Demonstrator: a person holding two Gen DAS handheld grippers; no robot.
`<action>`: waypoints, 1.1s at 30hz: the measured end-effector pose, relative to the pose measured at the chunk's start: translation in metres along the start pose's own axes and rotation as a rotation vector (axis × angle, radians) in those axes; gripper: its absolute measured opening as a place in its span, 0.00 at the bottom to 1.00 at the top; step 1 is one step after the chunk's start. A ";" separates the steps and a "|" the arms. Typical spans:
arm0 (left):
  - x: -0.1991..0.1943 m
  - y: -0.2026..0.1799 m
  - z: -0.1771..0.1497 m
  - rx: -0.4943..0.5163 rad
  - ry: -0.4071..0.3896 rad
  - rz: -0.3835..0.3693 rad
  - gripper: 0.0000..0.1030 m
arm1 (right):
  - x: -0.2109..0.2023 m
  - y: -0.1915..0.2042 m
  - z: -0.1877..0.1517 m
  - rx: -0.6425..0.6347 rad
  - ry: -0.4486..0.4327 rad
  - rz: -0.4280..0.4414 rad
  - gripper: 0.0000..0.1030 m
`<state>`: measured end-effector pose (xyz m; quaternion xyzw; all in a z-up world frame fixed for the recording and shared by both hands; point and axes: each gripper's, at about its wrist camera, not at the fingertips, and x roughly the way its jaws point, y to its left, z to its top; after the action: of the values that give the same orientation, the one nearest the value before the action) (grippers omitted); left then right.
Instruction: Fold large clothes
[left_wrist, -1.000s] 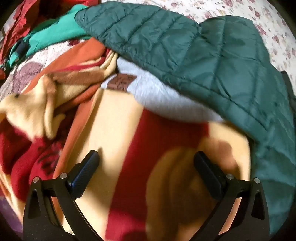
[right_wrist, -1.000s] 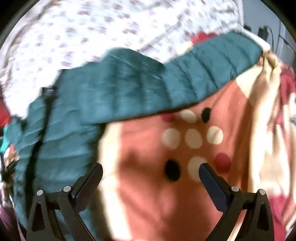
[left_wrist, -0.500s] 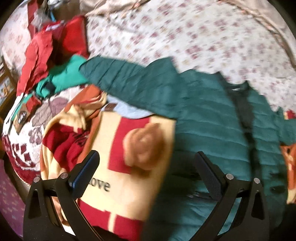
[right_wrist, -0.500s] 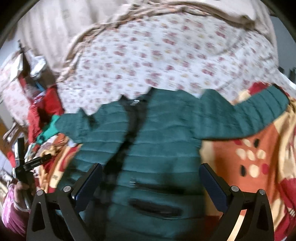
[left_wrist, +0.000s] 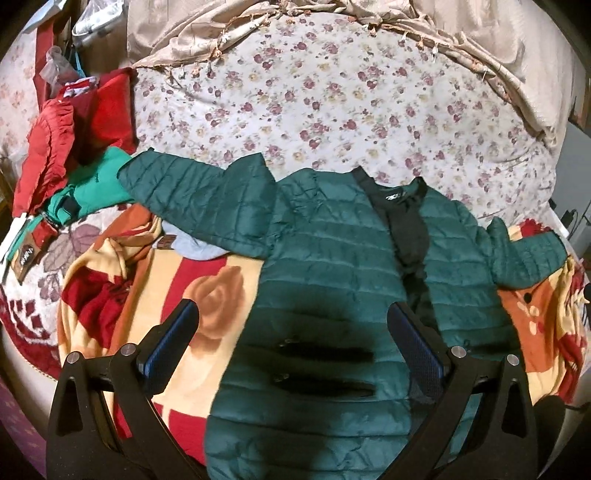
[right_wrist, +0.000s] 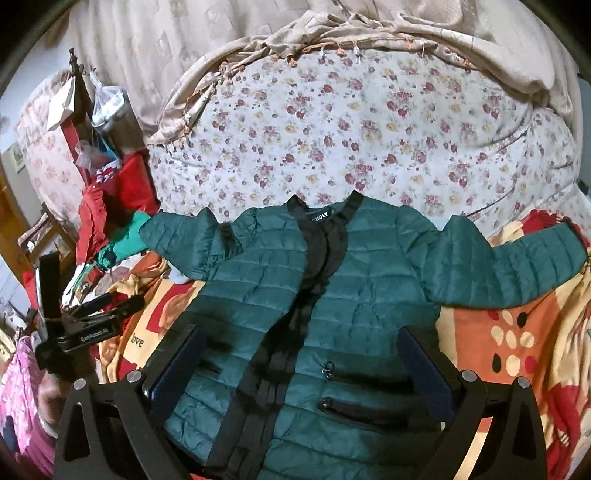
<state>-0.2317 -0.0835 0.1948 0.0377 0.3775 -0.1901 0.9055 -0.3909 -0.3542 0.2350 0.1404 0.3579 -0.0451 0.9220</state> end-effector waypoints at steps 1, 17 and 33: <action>0.000 -0.002 0.000 0.000 -0.001 -0.002 0.99 | -0.002 0.001 0.000 0.008 0.001 0.002 1.00; -0.008 -0.037 0.003 0.029 -0.018 -0.062 0.99 | -0.006 0.010 0.015 -0.043 -0.038 0.032 1.00; 0.039 -0.046 0.005 -0.008 0.032 -0.049 0.99 | 0.067 -0.025 0.003 0.006 -0.055 -0.122 1.00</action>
<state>-0.2207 -0.1392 0.1743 0.0281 0.3934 -0.2101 0.8946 -0.3440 -0.3779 0.1859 0.1197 0.3401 -0.1062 0.9267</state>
